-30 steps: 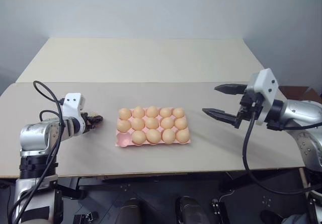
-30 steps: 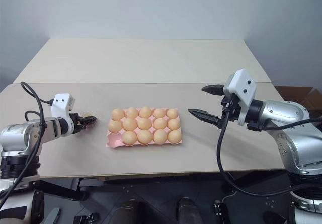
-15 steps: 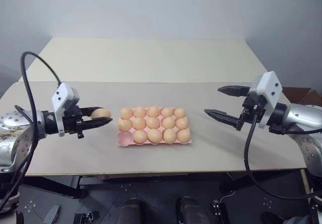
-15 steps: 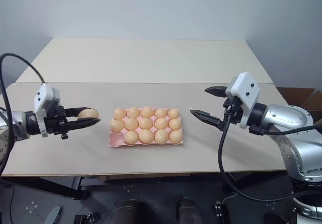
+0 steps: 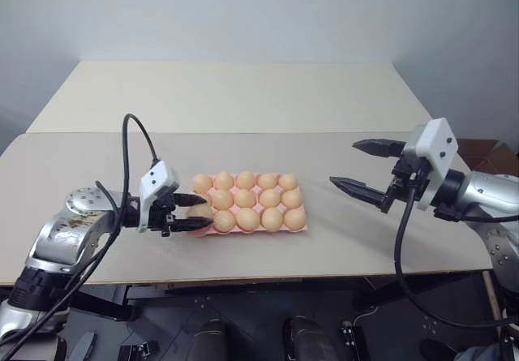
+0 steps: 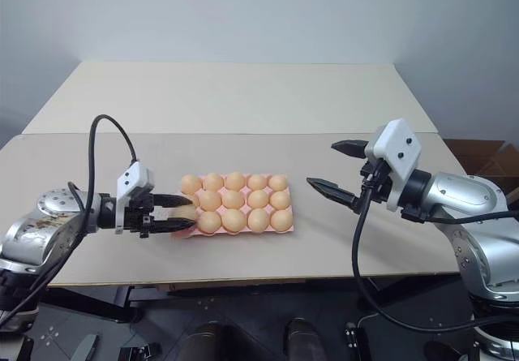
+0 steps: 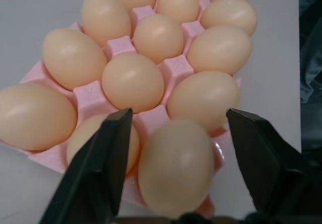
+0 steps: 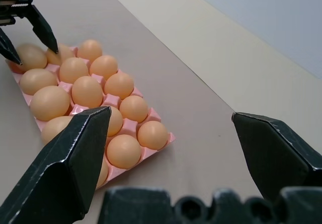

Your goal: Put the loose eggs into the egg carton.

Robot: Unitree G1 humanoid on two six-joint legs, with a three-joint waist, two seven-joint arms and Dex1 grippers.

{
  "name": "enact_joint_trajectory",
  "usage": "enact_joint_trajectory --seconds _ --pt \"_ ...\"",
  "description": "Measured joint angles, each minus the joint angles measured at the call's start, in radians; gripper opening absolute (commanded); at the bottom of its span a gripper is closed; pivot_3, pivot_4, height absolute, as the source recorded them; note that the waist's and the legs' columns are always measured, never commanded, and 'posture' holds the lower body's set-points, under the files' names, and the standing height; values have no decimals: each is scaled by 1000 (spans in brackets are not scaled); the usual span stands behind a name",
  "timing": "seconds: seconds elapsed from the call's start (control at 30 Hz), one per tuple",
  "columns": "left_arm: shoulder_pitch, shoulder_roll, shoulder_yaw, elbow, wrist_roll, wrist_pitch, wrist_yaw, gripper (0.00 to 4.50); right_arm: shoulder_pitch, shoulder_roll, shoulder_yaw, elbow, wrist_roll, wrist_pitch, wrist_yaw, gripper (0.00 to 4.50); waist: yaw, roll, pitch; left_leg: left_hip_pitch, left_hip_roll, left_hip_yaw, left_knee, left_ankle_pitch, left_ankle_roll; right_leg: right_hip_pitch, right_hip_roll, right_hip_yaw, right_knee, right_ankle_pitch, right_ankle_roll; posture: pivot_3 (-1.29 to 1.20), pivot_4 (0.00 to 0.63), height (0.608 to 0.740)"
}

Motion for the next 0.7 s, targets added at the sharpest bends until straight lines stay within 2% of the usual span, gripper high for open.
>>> enact_joint_trajectory --seconds 0.03,0.07,0.27,0.43,0.53,0.7 --pt "2 5 3 -1 -1 0 -2 4365 0 0 0 -1 1 1 0 4500 0 0 0 0 0 0 0 0 0 0 0 0 0 0 0 0 150 740" --pt "7 12 9 -4 -4 0 -6 4473 1 0 0 -3 1 1 -1 4500 0 0 0 0 0 0 0 0 0 0 0 0 0 0 0 0 150 740" --pt "41 57 150 -4 -62 -19 -42 4473 3 0 0 -7 4 1 -2 4500 -2 0 0 0 0 0 0 0 0 0 0 0 0 0 0 0 150 740" --pt "119 119 404 63 -107 -124 -96 4473 -1 -1 1 12 9 0 19 4500 -13 0 0 0 1 0 0 0 0 -1 0 0 0 0 0 0 150 740" --pt "238 184 557 114 -120 -157 -180 4473 18 -17 -4 32 9 -8 55 4500 -18 0 0 0 1 1 0 0 0 -1 -1 -1 0 -1 -1 0 150 740" --pt "388 196 734 126 -125 -157 -235 4473 105 -48 -36 52 9 -20 123 4500 -5 0 0 1 1 0 0 0 0 0 -2 -2 0 -5 1 0 150 740"
